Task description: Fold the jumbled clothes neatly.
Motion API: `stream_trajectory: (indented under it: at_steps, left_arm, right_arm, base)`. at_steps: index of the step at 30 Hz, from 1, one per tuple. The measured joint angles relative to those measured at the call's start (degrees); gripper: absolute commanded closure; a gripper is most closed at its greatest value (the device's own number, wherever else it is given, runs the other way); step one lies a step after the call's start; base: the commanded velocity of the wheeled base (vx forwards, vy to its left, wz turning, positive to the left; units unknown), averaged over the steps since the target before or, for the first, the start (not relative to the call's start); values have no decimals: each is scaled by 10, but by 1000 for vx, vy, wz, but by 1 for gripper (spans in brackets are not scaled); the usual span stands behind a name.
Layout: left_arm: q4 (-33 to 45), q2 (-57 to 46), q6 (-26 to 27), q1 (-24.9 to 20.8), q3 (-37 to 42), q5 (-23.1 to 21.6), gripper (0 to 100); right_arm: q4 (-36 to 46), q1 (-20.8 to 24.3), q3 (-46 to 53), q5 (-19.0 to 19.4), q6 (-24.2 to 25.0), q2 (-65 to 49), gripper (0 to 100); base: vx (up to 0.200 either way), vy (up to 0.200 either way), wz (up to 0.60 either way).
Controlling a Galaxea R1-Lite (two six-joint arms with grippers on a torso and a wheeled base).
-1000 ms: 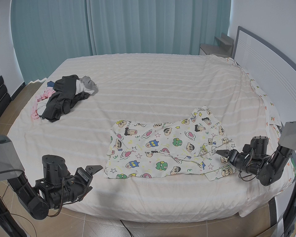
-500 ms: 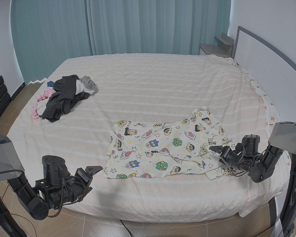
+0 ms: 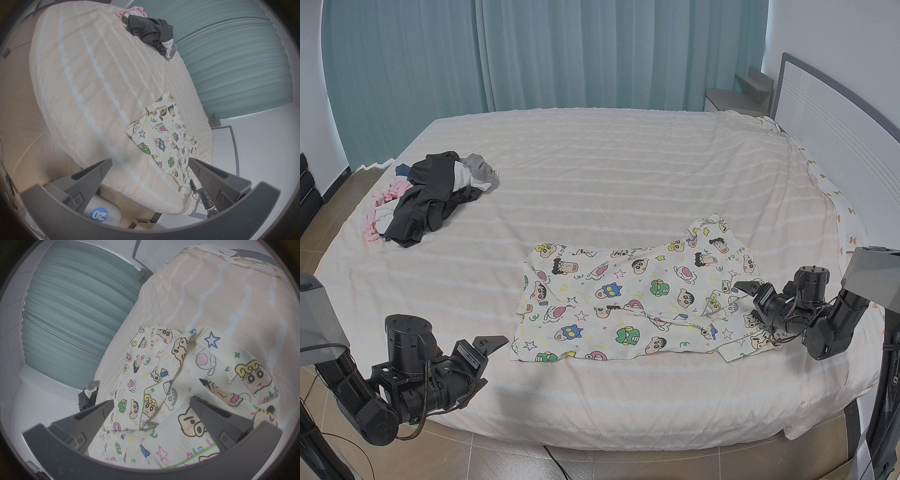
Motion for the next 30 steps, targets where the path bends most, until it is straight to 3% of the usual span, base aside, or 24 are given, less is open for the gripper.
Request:
stream_trajectory:
  at_steps: [6,13,25,30]
  left_arm:
    - [0,0,0,0,0,-1,0]
    - [0,-1,0,-1,0,0,0]
    - [-1,-5,1,-3,2,-1,0]
    - [-1,-5,1,-4,2,-1,0]
  right_arm:
    - [-4,-7,38,-1,24,-47,0]
    - [-8,-7,164,-13,41,-146,0]
    - [-151,-5,250,-23,42,-170,0]
    - [-171,-7,261,-23,35,-151,0]
  base:
    - [0,0,0]
    - [0,0,0]
    - [200,0,0]
    - [200,0,0]
